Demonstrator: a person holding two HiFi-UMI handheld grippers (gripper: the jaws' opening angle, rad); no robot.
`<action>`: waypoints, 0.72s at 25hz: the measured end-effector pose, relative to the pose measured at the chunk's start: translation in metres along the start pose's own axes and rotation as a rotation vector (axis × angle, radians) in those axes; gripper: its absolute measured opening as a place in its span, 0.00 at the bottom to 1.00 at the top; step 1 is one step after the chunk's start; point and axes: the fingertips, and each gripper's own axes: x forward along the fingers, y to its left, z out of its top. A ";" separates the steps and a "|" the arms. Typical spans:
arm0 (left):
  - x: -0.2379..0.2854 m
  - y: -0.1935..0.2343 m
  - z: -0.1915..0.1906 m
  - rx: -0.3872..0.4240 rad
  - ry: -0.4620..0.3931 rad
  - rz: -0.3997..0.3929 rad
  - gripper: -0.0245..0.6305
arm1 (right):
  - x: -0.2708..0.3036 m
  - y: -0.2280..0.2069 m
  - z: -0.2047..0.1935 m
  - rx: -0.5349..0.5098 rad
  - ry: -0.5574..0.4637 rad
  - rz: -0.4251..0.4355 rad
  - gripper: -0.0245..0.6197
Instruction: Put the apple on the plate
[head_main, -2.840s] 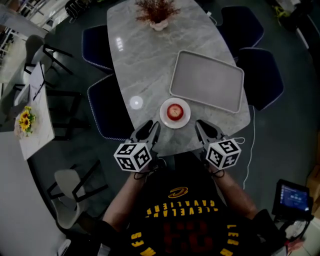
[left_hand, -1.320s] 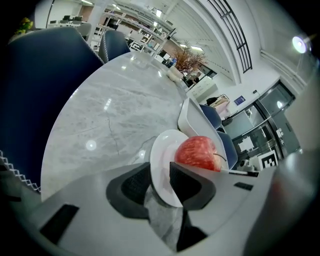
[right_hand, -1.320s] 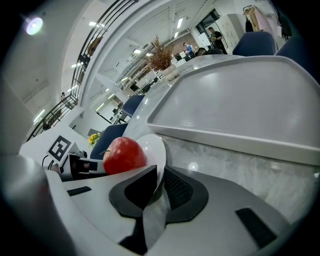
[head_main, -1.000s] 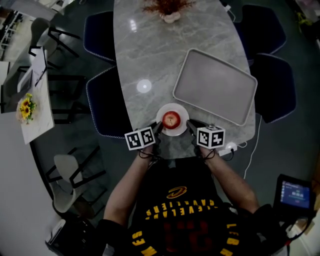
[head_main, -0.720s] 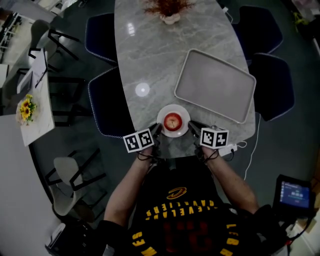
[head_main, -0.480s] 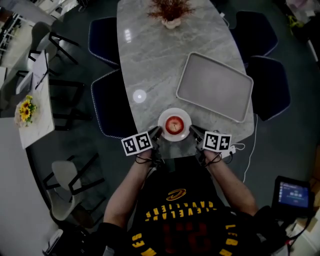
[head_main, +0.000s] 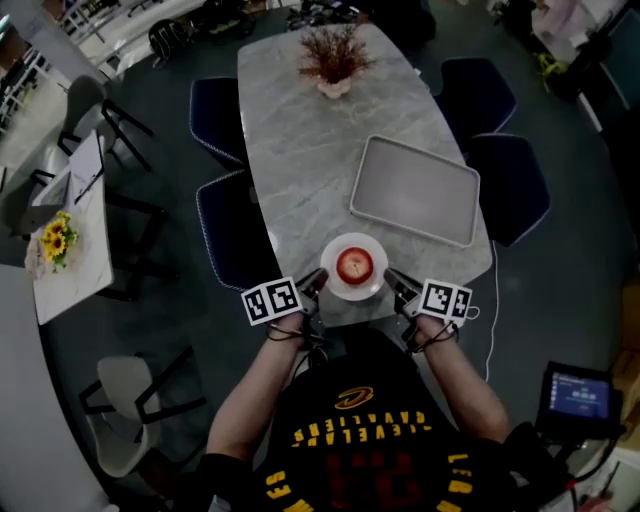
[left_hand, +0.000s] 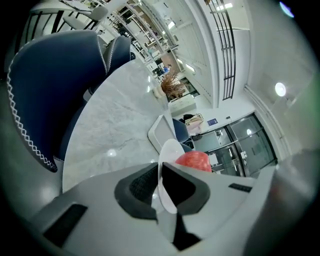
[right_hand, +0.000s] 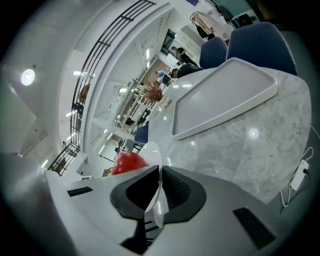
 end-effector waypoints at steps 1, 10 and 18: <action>-0.003 -0.007 0.001 0.005 0.001 -0.021 0.08 | -0.007 0.007 0.002 0.006 -0.025 0.007 0.09; -0.012 -0.100 0.011 0.054 0.081 -0.260 0.07 | -0.081 0.048 0.040 0.087 -0.265 0.081 0.08; -0.017 -0.159 -0.003 0.115 0.136 -0.368 0.07 | -0.147 0.065 0.049 0.094 -0.424 0.073 0.08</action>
